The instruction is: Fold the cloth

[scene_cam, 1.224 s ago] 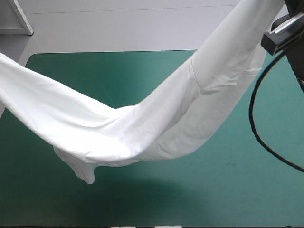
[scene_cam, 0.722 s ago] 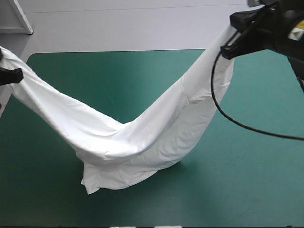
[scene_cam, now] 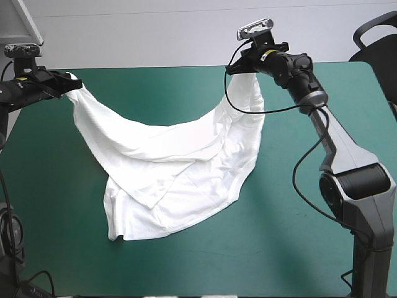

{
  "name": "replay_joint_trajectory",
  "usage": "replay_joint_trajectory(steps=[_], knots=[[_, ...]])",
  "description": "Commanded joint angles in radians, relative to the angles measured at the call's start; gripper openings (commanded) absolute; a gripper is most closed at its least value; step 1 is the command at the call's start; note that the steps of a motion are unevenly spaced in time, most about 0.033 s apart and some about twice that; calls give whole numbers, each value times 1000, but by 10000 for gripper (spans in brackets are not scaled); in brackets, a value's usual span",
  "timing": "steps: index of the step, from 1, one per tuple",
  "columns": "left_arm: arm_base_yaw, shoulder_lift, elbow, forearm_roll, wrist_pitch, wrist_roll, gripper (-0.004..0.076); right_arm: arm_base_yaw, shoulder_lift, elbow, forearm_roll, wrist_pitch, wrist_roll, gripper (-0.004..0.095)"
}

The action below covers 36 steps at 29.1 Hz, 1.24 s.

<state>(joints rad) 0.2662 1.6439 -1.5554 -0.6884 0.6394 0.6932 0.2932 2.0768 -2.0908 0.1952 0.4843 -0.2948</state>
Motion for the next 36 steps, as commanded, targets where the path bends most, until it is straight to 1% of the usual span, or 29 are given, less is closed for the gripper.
replay_joint_trajectory(steps=[1, 4, 5, 7, 8, 9, 10, 11, 12, 13, 14, 16, 20, 22, 24, 30, 33, 34, 35, 36], knots=[[-5, 22, -26, -110, -135, 36, 19, -1, -8, -27, 37, -192, 0, -13], [-5, 73, -26, -140, -162, 72, 22, -1, 29, -31, 50, -226, -2, -5], [-5, 89, -29, -148, -162, 88, 35, -1, 33, -31, 58, -235, -11, 16], [-5, 109, -29, -177, -169, 111, 110, -1, 38, -31, 62, -239, -19, 104], [-5, 120, -29, -181, -169, 125, 180, -1, 38, -31, 62, -242, -19, 186], [-5, 128, -29, -188, -178, 140, 300, -1, 38, -31, 62, -248, -20, 326], [-12, 131, -29, -188, -200, 140, 430, -3, 38, -31, 62, -258, -30, 488], [-11, 137, -29, -188, -211, 140, 511, -3, 38, -31, 60, -266, -32, 565], [-14, 137, -30, -188, -215, 140, 572, -3, 38, -31, 55, -266, -33, 606], [-16, 137, -32, -187, -215, 140, 609, -3, 38, -31, 55, -266, -33, 633], [-16, 137, -37, -187, -210, 140, 620, -5, 38, -31, 53, -258, -33, 635], [-16, 132, -53, -180, -150, 140, 613, -9, 22, -31, 51, -197, -33, 631], [-16, 84, -90, -172, 37, 112, 595, -15, -58, -31, 39, 45, 16, 631], [-16, 43, -92, -157, 112, 69, 595, -15, -100, -31, 36, 146, 42, 631], [-16, -8, -92, -94, 171, -1, 595, -15, -142, -31, 36, 243, 64, 628], [-16, -154, -92, 142, 316, -218, 572, -15, -227, -31, 36, 447, 89, 567], [-16, -223, -90, 185, 405, -267, 558, -15, -251, -31, 36, 587, 95, 519], [-16, -240, -90, 195, 437, -280, 557, -15, -253, -31, 36, 627, 96, 512], [-16, -260, -90, 200, 470, -288, 557, -15, -257, -31, 36, 691, 97, 513], [-16, -277, -90, 200, 502, -292, 557, -15, -257, -25, 31, 698, 111, 513]])
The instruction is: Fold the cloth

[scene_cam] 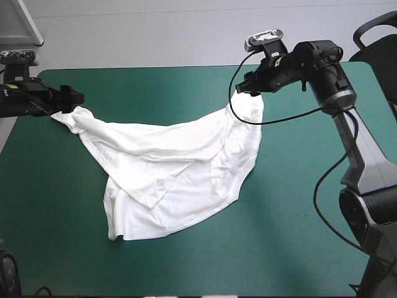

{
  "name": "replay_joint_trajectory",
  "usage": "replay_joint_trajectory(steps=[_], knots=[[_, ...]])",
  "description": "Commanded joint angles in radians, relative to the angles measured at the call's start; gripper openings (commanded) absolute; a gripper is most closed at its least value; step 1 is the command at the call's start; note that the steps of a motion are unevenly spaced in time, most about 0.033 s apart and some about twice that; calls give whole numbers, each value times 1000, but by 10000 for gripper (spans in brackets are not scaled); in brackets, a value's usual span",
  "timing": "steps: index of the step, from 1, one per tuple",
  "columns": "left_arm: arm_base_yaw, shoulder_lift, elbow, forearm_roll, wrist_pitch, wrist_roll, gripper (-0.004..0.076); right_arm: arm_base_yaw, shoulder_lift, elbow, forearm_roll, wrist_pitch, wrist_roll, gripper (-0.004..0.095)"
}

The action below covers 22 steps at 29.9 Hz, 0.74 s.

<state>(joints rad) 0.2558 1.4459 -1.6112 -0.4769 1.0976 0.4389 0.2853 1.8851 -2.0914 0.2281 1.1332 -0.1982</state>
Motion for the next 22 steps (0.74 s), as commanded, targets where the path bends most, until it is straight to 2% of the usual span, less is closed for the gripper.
replay_joint_trajectory(steps=[1, 4, 8, 16, 22], knots=[[-6, -93, -34, -14, 72, -43, 557, -7, -73, -14, -2, 48, 39, 511], [-6, -151, -11, -12, 160, -67, 557, -7, -105, 52, 7, 48, 42, 511], [-6, -245, 88, 7, 187, -86, 557, -7, -150, 146, -26, 48, 42, 513], [-7, -475, 479, 8, 162, -109, 557, -5, -189, 209, -33, 48, 40, 513], [-13, -585, 746, -1, 125, -107, 557, -5, -189, 209, -27, 48, 38, 513]])
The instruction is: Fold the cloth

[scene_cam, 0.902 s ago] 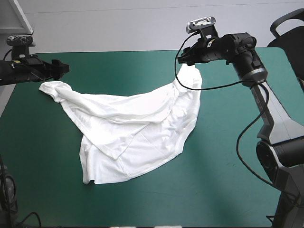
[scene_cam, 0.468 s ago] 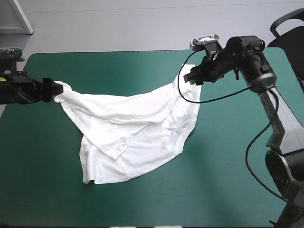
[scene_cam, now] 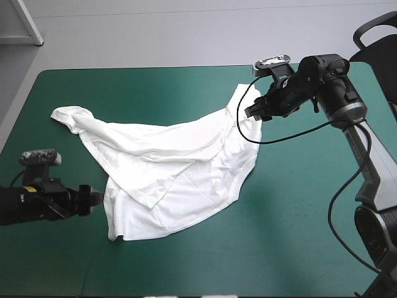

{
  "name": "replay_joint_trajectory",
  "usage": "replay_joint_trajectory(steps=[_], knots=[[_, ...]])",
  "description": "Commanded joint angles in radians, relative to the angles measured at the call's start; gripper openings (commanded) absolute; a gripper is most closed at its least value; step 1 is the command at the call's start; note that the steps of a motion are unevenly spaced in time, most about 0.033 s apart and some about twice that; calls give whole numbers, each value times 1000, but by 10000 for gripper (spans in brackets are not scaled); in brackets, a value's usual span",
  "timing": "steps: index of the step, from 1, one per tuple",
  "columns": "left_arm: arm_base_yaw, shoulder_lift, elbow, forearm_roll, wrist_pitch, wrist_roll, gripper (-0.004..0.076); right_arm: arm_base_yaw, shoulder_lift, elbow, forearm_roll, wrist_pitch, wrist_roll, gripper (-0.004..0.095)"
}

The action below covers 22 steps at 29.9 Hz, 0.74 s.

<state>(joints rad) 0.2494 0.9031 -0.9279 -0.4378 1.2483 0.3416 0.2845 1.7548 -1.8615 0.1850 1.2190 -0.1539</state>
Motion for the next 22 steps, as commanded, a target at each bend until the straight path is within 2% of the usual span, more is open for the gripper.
replay_joint_trajectory(steps=[1, 8, 14, 18, 22], knots=[[-6, -51, 106, -48, -37, 1, 557, -4, -59, -21, 16, -39, -6, 513], [-6, -71, 333, -165, -182, 109, 557, -4, -57, -21, 16, -46, -14, 513], [-6, -62, 388, -178, -299, 163, 557, -4, -57, -21, 16, -62, -16, 513], [-6, 2, 392, -221, -315, 214, 551, -4, -57, -21, 16, -68, -19, 512], [-37, 89, 392, -224, -332, 240, 500, -4, -57, -21, 16, -76, -19, 513]])
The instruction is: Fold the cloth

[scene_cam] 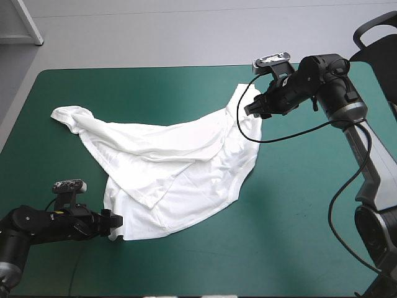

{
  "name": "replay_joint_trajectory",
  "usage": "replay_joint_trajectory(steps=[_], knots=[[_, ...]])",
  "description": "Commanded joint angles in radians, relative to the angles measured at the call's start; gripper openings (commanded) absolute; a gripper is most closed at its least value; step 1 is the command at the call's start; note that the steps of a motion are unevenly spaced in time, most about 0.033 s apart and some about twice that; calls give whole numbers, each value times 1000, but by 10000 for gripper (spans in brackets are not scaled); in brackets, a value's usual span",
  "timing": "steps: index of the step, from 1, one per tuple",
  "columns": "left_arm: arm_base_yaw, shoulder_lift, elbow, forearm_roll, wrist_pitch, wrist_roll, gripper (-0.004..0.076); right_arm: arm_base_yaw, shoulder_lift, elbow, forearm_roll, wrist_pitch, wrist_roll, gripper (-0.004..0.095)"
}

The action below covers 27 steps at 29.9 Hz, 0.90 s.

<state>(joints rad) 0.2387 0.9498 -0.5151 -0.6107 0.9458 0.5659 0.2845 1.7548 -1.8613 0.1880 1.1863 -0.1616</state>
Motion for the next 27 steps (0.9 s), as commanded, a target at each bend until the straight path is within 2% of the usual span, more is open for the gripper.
replay_joint_trajectory(steps=[1, 6, 10, 14, 18, 24, 27], knots=[[-46, 64, -21, -49, -38, 16, 482, -4, -57, -21, 13, -44, -11, 513], [-186, 151, -21, -37, -130, -15, 449, -4, -57, -21, 11, -53, -11, 513], [-307, 199, -21, 61, -227, -149, 448, -4, -57, -21, 9, -53, -11, 513], [-360, 237, -21, 143, -273, -249, 419, -4, -53, -21, -10, -53, -11, 513], [-365, 262, -21, 148, -276, -268, 293, -4, -31, -21, -37, -53, -8, 513], [-365, 262, -23, 160, -269, -261, 25, -4, 41, -21, -35, -78, -8, 510], [-365, 262, -24, 160, -262, -254, 19, -4, 86, -21, -39, -116, -8, 511]])
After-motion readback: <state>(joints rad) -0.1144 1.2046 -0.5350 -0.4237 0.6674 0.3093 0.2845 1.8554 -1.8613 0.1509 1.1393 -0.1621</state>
